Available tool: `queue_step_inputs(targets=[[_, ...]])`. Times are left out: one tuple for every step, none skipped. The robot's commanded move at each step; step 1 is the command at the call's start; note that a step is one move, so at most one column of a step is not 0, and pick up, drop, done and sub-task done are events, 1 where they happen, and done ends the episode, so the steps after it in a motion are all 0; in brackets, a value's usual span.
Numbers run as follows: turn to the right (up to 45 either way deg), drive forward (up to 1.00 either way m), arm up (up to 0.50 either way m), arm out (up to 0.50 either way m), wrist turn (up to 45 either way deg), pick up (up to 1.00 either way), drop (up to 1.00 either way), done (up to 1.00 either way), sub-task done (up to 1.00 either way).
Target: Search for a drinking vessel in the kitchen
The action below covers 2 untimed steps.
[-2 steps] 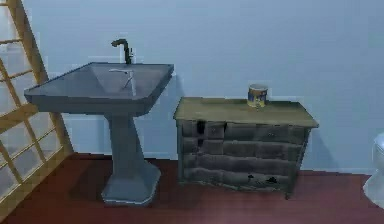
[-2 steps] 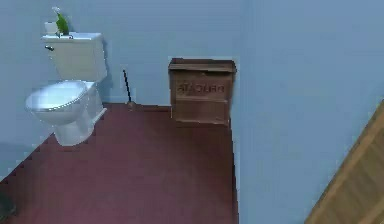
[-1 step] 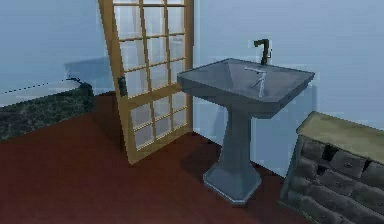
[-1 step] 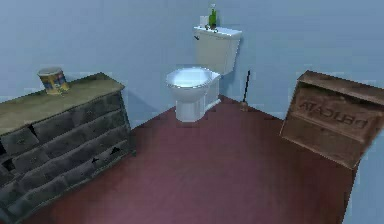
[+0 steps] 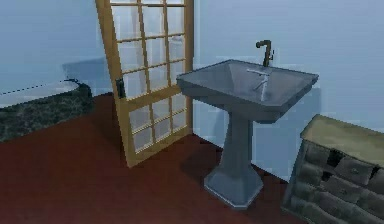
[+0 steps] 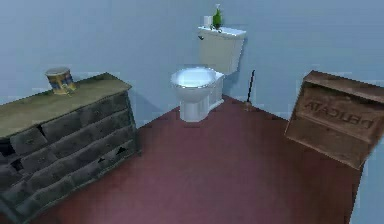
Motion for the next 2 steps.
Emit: queue_step_inputs(targets=[[-45.0, 0.00, 0.00, 0.00, 0.0, 0.00, 0.00, 0.00, 0.00], [-36.0, 0.00, 0.00, 0.00, 0.0, 0.00, 0.00, 0.00, 0.00]])
